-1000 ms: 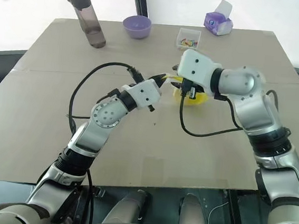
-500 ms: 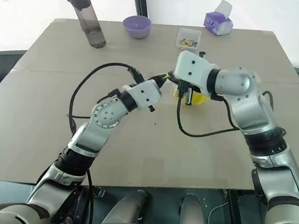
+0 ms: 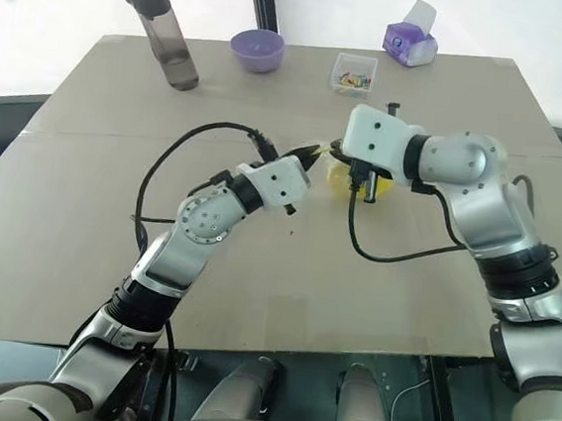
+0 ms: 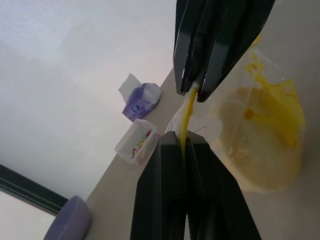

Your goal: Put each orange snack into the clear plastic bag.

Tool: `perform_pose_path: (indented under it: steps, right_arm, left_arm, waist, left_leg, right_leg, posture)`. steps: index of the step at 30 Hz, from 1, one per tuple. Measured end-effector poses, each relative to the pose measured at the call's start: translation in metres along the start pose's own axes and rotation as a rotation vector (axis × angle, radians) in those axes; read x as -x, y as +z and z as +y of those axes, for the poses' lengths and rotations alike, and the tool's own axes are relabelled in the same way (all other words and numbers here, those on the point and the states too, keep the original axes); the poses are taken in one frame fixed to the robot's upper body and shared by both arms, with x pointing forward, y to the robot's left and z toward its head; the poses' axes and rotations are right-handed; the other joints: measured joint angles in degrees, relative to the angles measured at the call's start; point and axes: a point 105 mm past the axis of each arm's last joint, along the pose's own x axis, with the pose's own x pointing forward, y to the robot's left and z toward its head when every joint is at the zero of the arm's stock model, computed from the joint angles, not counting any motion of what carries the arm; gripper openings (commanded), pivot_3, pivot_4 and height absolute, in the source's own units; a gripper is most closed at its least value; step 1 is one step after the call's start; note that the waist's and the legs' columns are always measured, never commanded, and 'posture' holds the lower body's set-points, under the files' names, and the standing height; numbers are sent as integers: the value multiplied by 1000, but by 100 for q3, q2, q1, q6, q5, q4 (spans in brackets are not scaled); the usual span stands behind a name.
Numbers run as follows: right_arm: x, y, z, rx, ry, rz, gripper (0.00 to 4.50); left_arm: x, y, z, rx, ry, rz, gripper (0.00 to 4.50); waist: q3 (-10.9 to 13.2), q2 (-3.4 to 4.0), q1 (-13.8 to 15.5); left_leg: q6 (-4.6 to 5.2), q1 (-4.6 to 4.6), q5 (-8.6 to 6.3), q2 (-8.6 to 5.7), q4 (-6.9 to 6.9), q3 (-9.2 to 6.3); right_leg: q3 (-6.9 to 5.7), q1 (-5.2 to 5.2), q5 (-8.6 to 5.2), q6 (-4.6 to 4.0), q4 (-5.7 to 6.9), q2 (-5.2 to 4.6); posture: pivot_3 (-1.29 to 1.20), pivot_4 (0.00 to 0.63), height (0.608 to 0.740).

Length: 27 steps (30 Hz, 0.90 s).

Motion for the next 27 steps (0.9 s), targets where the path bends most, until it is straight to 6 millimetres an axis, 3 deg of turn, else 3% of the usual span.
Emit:
perform_pose_path:
  steps: [13,27]
  right_arm:
    - [18,-27,-4,-9,-42,102,63]
    - [50,-77,-5,-42,-82,293,63]
  left_arm:
    - [0,2,-1,-6,-12,-12,0]
    - [1,1,-1,-11,-16,-11,0]
  waist:
    - [0,0,6]
    - [0,0,14]
  left_leg:
    - [0,0,0,0,0,1]
    - [0,0,0,0,0,3]
  right_leg:
    - [0,0,0,0,-1,0]
    - [1,1,0,0,-2,-1]
  posture:
    - [0,150,740]
    - [0,150,740]
